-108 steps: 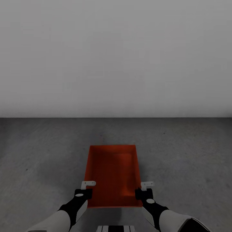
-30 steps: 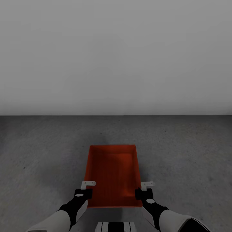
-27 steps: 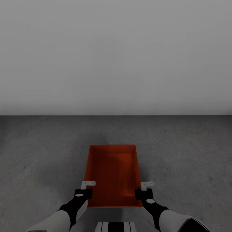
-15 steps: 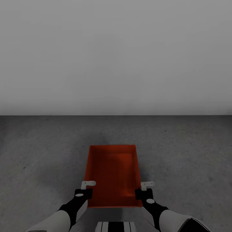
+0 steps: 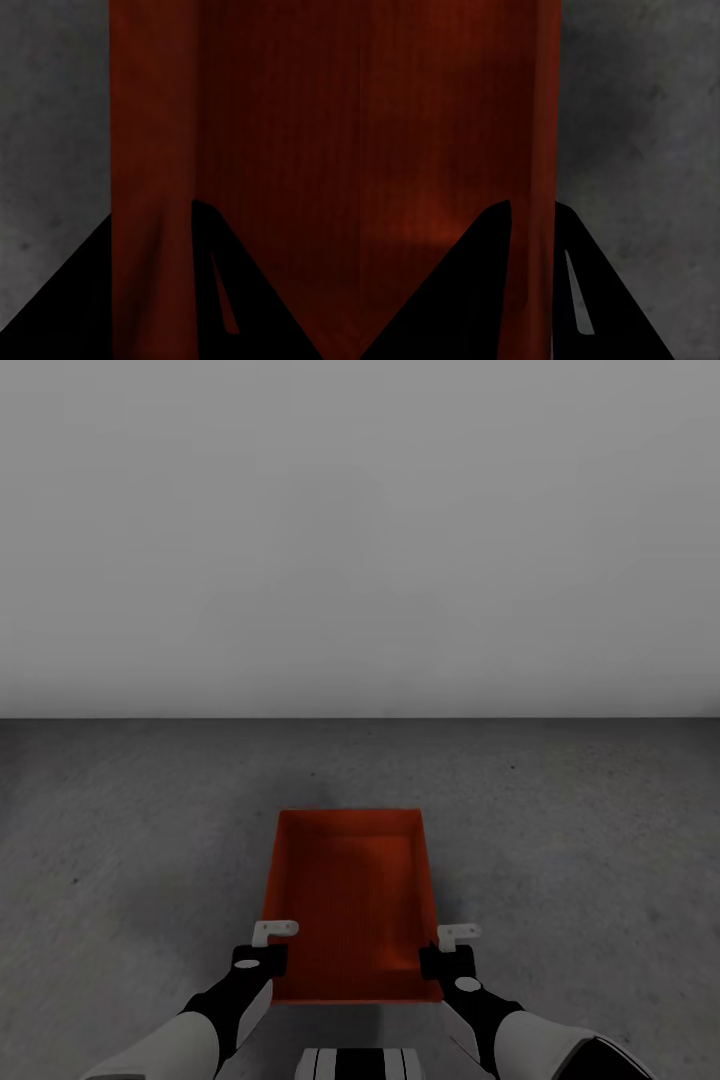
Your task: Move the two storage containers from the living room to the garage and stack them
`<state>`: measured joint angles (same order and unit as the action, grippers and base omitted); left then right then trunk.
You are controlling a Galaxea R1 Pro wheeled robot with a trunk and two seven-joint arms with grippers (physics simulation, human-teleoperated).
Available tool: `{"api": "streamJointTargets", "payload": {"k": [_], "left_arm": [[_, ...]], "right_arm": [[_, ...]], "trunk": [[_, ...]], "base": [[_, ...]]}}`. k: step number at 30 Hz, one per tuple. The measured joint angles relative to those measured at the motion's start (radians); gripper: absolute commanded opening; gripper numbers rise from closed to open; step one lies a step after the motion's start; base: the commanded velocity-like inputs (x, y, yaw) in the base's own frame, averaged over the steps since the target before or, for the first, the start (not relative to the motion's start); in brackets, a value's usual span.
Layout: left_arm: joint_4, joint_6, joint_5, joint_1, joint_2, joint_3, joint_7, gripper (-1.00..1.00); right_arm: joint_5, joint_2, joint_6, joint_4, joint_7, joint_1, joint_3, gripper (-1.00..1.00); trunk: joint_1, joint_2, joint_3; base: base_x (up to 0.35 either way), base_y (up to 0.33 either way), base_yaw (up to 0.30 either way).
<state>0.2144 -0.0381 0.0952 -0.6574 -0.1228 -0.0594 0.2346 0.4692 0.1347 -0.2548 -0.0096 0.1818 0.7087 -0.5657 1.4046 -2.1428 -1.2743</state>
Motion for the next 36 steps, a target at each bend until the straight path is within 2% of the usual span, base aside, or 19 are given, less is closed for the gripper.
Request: {"api": "streamJointTargets", "payload": {"k": [1,2,3,31,36], "left_arm": [[0.003,-0.001,-0.064,0.0,-0.012,-0.015,0.003,1.0],[0.042,-0.002,-0.078,-0.001,-0.013,-0.044,0.001,1.0],[0.041,-0.003,-0.079,0.0,-0.014,-0.045,0.003,1.0],[0.043,0.004,-0.078,-0.001,-0.024,-0.045,0.002,1.0],[0.043,0.005,-0.078,-0.001,-0.024,-0.045,0.002,1.0]], "right_arm": [[0.01,0.0,-0.003,0.001,0.003,0.001,0.009,1.0],[0.014,0.0,-0.002,0.003,0.001,0.0,0.014,1.0],[0.012,0.0,-0.002,0.002,0.001,0.0,0.014,1.0],[0.014,0.0,-0.002,0.003,0.001,0.0,0.014,1.0],[0.014,0.0,-0.002,0.003,0.001,0.0,0.014,1.0]], "trunk": [[0.0,0.0,0.0],[0.0,0.0,0.0],[0.0,0.0,0.0],[0.0,0.0,0.0],[-0.019,0.035,0.016]], "base": [[0.0,0.0,0.0],[0.0,0.0,0.0],[0.0,0.0,0.0],[0.0,0.0,0.0],[0.0,0.0,0.0]]}}
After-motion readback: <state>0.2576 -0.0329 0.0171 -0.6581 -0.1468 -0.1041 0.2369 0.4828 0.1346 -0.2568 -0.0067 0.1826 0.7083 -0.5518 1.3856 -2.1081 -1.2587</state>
